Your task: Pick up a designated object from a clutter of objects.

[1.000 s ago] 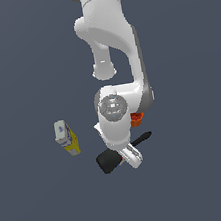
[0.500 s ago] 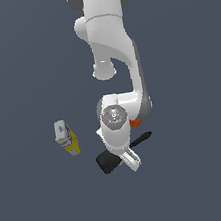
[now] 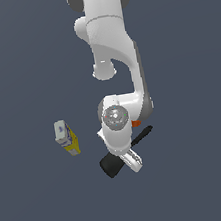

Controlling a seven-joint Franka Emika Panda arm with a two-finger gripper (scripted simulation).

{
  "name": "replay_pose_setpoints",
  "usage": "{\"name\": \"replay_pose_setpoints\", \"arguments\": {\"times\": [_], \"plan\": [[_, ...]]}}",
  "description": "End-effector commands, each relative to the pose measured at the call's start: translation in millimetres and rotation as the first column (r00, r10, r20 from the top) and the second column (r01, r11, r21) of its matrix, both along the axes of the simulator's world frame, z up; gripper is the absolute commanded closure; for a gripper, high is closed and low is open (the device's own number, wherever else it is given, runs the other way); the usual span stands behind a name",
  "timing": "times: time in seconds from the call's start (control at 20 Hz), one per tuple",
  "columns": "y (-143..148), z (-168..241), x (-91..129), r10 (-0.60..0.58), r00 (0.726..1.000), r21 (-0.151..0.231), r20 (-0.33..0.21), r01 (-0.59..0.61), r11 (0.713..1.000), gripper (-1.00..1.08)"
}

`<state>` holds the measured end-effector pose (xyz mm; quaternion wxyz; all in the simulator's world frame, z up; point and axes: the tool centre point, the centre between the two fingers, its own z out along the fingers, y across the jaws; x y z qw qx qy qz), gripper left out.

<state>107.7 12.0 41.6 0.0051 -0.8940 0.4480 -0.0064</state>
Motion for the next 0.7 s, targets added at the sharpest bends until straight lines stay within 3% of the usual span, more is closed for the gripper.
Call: {"name": "replay_pose_setpoints", "arguments": {"times": [0.0,0.65], "plan": [[-4.3,-8.5,-5.5,-0.005,1.000,-0.003,-0.016,0.005,1.000,1.08],[6.3,16.6,-8.3,0.001,1.000,0.000,-0.002,-0.001,1.000,1.08]]}}
